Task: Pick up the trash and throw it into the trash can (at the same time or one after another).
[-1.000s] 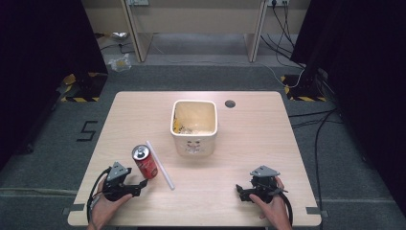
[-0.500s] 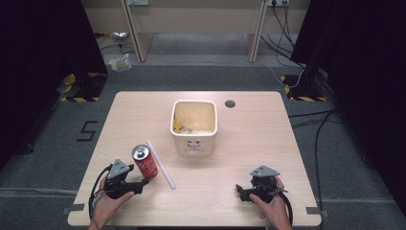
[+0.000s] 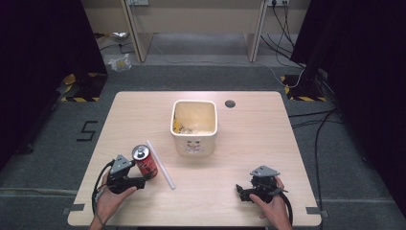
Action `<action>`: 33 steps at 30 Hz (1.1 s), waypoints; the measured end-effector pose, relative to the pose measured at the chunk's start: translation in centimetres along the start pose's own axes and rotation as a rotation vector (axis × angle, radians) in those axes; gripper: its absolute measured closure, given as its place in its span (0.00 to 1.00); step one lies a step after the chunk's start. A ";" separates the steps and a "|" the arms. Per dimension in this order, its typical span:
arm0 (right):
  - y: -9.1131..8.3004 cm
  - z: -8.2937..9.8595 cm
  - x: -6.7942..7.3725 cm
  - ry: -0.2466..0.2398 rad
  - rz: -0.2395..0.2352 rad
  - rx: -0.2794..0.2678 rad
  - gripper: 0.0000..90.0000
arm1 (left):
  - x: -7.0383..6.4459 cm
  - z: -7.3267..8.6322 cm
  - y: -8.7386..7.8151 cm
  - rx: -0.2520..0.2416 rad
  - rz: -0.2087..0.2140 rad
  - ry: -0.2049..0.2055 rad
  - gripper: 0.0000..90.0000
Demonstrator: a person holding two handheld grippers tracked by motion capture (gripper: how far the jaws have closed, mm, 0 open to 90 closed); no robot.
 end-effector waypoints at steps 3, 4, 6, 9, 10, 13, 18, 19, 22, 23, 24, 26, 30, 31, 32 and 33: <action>0.0 0.0 0.0 0.001 0.000 0.000 0.00 | 0.0 -0.1 0.1 -0.004 0.001 -0.002 0.18; 0.0 0.0 0.0 0.000 0.000 0.000 0.00 | 0.0 -0.1 0.2 -0.004 0.003 0.000 0.18; 0.0 0.0 0.0 0.000 0.000 0.000 0.00 | 0.1 -0.2 0.3 -0.005 0.000 0.000 0.19; 0.0 0.0 0.0 0.001 0.000 0.000 0.00 | 0.1 -0.3 0.6 -0.002 0.005 0.003 0.20; 0.0 0.0 0.0 0.000 0.000 0.000 0.00 | 0.1 -0.3 0.6 -0.002 0.005 0.003 0.20; 0.0 0.0 0.0 0.000 0.000 0.000 0.00 | 0.1 -0.4 0.7 -0.005 0.006 0.005 0.21; 0.0 0.0 0.0 0.000 0.000 0.000 0.00 | 0.0 -0.6 1.0 -0.009 0.008 0.013 0.24; 0.0 0.0 0.0 0.000 0.000 0.000 0.00 | -0.1 -0.6 1.0 -0.011 0.007 0.014 0.25; 0.0 0.0 0.0 0.001 0.000 0.000 0.00 | 0.0 -0.6 1.1 -0.011 0.008 0.013 0.26; 0.0 0.0 0.0 0.001 0.000 0.000 0.00 | 0.0 -0.6 1.1 -0.014 0.010 0.015 0.28; 0.0 0.0 0.0 0.001 0.000 0.000 0.00 | 0.0 -0.6 1.1 -0.014 0.010 0.015 0.28; 0.0 0.0 0.0 0.001 0.000 0.000 0.00 | 0.0 -0.7 1.1 -0.016 0.013 0.018 0.30; 0.0 0.0 0.0 0.001 0.000 0.000 0.00 | -0.2 -0.8 1.1 -0.019 0.010 0.041 0.37; 0.0 0.0 0.0 0.001 0.000 0.000 0.00 | -0.2 -0.8 1.1 -0.019 0.010 0.041 0.37; 0.0 0.0 0.0 0.001 0.000 0.000 0.00 | -0.2 -0.8 1.1 -0.019 0.006 0.045 0.37; 0.0 0.0 0.0 0.001 0.000 0.000 0.00 | -0.3 -0.8 1.1 -0.018 0.003 0.048 0.37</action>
Point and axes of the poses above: each handheld gripper's, and its own axes: y roughly forward along the jaws, z roughly out of its underside, x roughly to its left, the point moved 2 cm from there along y, roughly forward along the jaws, and after that the axes turned 3 degrees about -y, right-handed, at the moved point
